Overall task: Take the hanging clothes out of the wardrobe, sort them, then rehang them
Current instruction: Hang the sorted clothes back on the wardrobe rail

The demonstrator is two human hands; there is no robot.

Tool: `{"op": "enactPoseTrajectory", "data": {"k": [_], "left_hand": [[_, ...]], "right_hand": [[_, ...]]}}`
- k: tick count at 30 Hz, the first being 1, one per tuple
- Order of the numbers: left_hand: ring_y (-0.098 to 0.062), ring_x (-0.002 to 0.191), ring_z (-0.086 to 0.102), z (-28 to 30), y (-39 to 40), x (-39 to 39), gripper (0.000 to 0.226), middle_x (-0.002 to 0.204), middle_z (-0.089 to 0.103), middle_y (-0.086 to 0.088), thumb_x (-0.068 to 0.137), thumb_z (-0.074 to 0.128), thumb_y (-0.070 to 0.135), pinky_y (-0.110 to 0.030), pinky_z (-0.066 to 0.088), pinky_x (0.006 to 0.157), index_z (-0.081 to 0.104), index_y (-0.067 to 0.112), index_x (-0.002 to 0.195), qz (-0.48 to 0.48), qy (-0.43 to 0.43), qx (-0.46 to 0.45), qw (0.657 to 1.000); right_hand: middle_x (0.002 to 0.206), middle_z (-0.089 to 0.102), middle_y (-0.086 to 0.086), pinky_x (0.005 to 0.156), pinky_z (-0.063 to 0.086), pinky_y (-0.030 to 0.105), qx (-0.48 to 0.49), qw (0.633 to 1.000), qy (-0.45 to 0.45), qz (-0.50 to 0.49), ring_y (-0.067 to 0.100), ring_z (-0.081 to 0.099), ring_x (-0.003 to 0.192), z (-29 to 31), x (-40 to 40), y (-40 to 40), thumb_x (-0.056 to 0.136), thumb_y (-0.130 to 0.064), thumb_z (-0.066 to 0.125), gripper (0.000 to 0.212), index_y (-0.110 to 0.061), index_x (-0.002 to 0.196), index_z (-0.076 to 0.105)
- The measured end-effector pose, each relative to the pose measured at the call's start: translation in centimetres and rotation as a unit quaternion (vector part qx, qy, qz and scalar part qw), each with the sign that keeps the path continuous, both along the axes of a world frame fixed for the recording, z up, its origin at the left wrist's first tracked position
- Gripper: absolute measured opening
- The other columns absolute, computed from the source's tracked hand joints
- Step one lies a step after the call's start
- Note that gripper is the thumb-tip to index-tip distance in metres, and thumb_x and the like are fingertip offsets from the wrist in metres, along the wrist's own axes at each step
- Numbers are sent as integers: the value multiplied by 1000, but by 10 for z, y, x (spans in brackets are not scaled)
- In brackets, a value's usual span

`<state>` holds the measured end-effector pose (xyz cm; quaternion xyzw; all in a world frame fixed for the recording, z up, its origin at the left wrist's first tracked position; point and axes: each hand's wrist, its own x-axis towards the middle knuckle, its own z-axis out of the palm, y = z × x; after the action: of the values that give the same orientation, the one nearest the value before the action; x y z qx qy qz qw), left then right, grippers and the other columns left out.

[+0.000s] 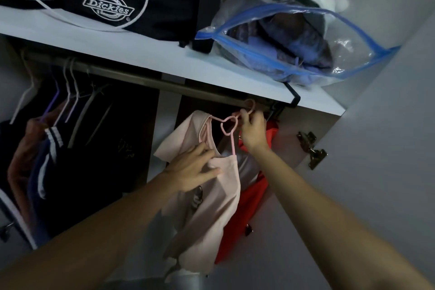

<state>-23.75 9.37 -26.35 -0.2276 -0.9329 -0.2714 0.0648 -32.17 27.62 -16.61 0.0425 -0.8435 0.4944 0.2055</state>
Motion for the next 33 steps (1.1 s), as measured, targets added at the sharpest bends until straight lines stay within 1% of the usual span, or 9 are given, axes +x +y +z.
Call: {"op": "enactPoseTrajectory", "data": {"k": [3,5,8,12,15,21,26,30,33], "left_hand": [[-15,122,50,-5,-8,-29,54,125,40,11,88,35,79,-43,50,97,48,39,121,3,5,-10,1000],[-18,122,51,-10,-12,-44,56,125,40,11,87,34,81,-45,51,96,48,36,116,12,12,-22,1000],[-20,120,52,-21,-16,-62,59,125,40,10,86,33,82,-47,51,94,49,32,113,24,21,-28,999],[-19,122,51,-24,-16,-79,58,129,41,10,85,33,81,-47,50,95,48,34,117,16,11,-18,1000],[-20,123,52,-27,-13,-91,48,128,40,11,90,41,77,-45,50,93,46,37,116,5,10,-8,1000],[-20,120,54,-39,5,-107,45,130,41,11,94,48,72,-43,50,90,48,35,120,-16,6,5,1000],[-17,116,58,-53,24,-113,44,134,36,17,94,49,72,-43,51,93,46,39,123,-38,-38,18,998],[-16,140,44,-48,47,-122,63,156,30,16,95,56,69,-45,42,112,45,34,146,-74,-91,22,993],[-17,157,20,-45,65,-131,71,171,16,11,96,56,68,-46,28,124,35,40,158,-90,-120,12,989]], "right_hand": [[81,66,1,75,44,33,37,999,18,-15,20,62,79,-2,-25,-4,106,-19,57,23,4,111,60],[99,73,15,79,51,41,71,997,32,-21,36,68,94,-6,-39,-7,105,-22,59,27,0,121,58],[116,68,23,81,51,44,132,989,51,-40,44,64,106,-16,-54,-10,105,-29,59,36,-4,130,54],[126,59,25,92,43,48,240,956,141,-90,43,54,116,-23,-73,-6,101,-26,64,37,0,126,59],[129,59,24,98,32,47,302,929,157,-148,44,51,121,-26,-83,-2,97,-36,61,44,-3,126,62],[125,62,14,100,37,50,356,907,171,-143,38,52,116,-31,-96,10,98,-42,50,43,-9,123,63],[129,61,17,109,36,50,409,877,219,-122,40,51,117,-36,-94,39,97,-29,64,43,-11,136,63],[142,55,15,96,43,46,419,885,151,-131,43,51,128,-32,-97,55,100,-30,61,45,-18,143,57],[144,51,11,77,49,41,402,897,100,-153,40,54,120,-29,-99,74,100,-29,55,43,-23,143,53]]}}
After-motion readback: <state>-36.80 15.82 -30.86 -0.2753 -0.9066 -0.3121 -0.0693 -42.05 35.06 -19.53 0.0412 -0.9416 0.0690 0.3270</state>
